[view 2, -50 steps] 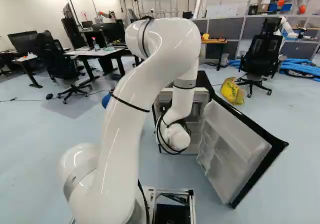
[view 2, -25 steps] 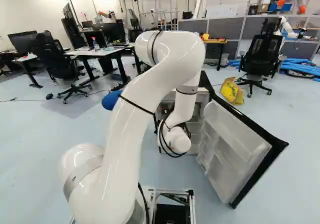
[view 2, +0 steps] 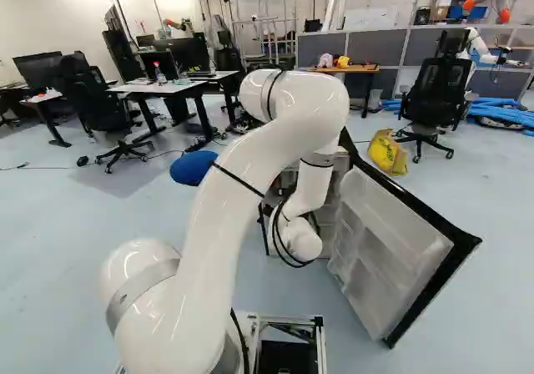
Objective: Grab a drink from the fridge
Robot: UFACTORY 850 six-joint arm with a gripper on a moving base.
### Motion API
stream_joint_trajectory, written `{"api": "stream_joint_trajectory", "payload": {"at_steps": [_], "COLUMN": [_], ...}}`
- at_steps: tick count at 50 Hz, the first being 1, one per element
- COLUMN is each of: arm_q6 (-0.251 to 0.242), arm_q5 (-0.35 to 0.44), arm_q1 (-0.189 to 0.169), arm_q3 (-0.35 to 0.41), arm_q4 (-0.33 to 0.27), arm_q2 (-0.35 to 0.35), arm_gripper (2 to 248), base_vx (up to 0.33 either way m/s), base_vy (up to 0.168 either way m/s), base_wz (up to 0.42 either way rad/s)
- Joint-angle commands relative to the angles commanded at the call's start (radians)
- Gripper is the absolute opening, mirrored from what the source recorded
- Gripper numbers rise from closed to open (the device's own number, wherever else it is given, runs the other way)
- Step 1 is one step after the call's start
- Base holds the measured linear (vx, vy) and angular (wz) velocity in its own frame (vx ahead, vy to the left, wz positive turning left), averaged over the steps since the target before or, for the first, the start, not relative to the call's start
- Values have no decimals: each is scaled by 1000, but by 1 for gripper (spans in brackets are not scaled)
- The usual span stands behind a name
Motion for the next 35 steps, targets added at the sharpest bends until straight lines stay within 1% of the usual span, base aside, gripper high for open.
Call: {"api": "stream_joint_trajectory", "payload": {"at_steps": [7, 27, 35], "arm_q6": [0, 0, 0], "arm_q5": [16, 20, 20], "arm_q1": [-6, -25, -34], "arm_q3": [-24, -40, -43], "arm_q4": [-30, -116, -135], "arm_q2": [-29, -35, -36], "arm_gripper": [247, 247, 247], "base_vx": [0, 0, 0], "base_vy": [0, 0, 0], "base_wz": [0, 0, 0]}}
